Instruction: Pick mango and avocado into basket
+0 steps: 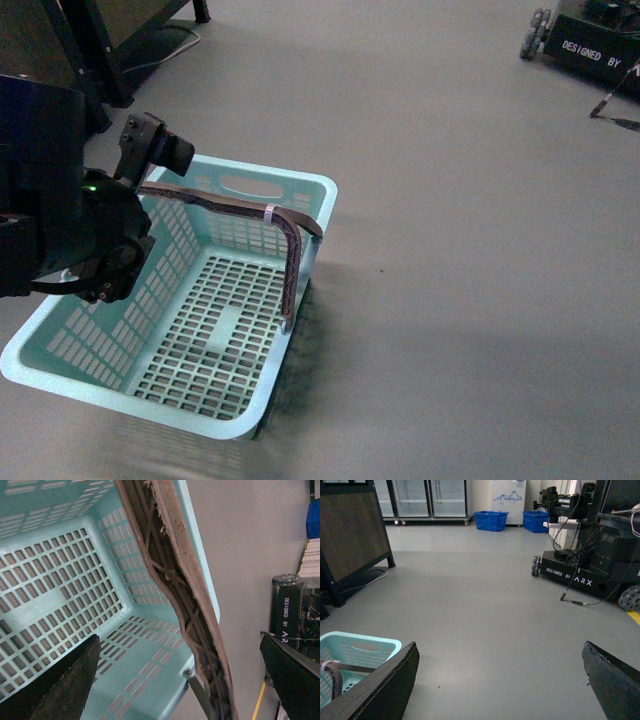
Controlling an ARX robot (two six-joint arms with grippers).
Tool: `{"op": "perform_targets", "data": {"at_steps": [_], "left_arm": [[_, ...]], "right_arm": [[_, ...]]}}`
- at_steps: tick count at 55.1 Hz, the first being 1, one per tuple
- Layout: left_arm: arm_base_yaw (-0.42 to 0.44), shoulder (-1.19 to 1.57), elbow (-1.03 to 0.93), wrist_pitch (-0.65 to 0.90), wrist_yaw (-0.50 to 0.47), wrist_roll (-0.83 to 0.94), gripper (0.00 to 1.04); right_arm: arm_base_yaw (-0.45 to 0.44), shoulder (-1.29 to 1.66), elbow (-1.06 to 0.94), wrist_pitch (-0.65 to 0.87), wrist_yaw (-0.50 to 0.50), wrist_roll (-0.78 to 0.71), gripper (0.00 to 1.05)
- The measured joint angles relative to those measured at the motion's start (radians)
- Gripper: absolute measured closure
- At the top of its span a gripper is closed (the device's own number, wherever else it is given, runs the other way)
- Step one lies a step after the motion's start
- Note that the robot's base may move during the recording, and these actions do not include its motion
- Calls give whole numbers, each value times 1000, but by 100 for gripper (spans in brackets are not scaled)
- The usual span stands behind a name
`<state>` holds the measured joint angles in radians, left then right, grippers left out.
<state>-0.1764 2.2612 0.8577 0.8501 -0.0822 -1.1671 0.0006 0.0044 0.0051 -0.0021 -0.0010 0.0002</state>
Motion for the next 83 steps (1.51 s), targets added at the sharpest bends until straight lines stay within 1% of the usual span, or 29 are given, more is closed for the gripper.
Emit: {"op": "perform_targets", "data": {"at_steps": [6, 8, 11, 13, 18, 22, 25, 30, 32, 36, 44, 53, 66, 75, 83], "left_arm": [[0, 39, 56, -6, 0, -14, 9], [0, 46, 72, -8, -4, -24, 16], [0, 49, 82, 1, -13, -36, 23], [0, 49, 85, 18, -23, -48, 30], [4, 48, 89, 58, -34, -79, 43], [10, 48, 89, 80, -42, -116, 55], [14, 48, 88, 82, -51, -137, 66], [21, 36, 88, 83, -63, -168, 78], [26, 25, 88, 83, -69, -182, 85], [32, -5, 86, 72, -76, -205, 91], [47, -116, 72, 2, -103, -214, 92], [45, -310, 34, -140, -140, -277, 92], [-19, -639, -11, -429, -219, -343, 92], [-72, -830, -3, -624, -266, -383, 92], [-131, -984, 27, -803, -339, -439, 92]], "right_arm": [[0, 0, 0, 0, 0, 0, 8], [0, 0, 0, 0, 0, 0, 8], [0, 0, 0, 0, 0, 0, 8], [0, 0, 0, 0, 0, 0, 8], [0, 0, 0, 0, 0, 0, 8], [0, 0, 0, 0, 0, 0, 8], [0, 0, 0, 0, 0, 0, 8], [0, 0, 0, 0, 0, 0, 8], [0, 0, 0, 0, 0, 0, 8], [0, 0, 0, 0, 0, 0, 8], [0, 0, 0, 0, 0, 0, 8], [0, 0, 0, 0, 0, 0, 8], [0, 0, 0, 0, 0, 0, 8], [0, 0, 0, 0, 0, 0, 8], [0, 0, 0, 0, 0, 0, 8]]}}
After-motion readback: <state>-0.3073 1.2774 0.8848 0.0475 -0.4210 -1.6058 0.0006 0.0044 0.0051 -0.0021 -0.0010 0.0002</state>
